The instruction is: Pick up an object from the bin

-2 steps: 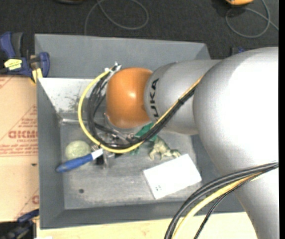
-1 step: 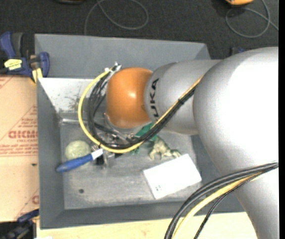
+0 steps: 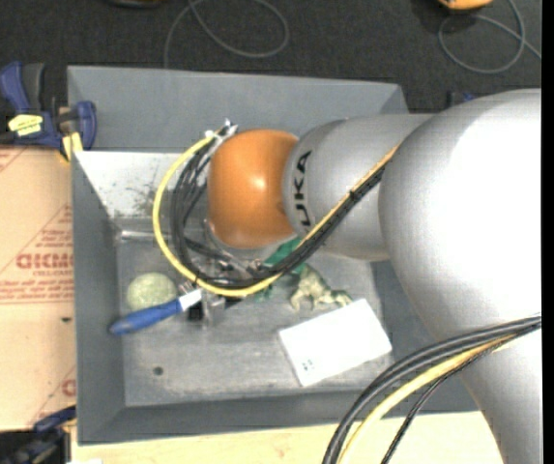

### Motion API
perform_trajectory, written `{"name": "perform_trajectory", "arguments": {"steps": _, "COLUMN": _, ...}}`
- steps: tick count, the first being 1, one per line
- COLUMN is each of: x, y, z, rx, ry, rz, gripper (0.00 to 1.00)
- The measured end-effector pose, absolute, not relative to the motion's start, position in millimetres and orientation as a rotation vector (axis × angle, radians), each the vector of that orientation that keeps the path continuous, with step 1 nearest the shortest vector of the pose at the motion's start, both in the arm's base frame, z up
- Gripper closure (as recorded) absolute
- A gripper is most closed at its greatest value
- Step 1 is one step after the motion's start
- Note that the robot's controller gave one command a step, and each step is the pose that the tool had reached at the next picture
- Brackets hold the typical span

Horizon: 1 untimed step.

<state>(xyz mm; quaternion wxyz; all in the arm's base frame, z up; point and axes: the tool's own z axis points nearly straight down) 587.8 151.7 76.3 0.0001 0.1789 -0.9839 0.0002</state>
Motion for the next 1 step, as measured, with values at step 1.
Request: {"name": "perform_trajectory", "arguments": {"steps": 1, "x": 586.0, "y": 151.0, "z": 97.8, "rx": 0.559, "ry": -3.084, "rz": 0.002, "gripper": 1.00}}
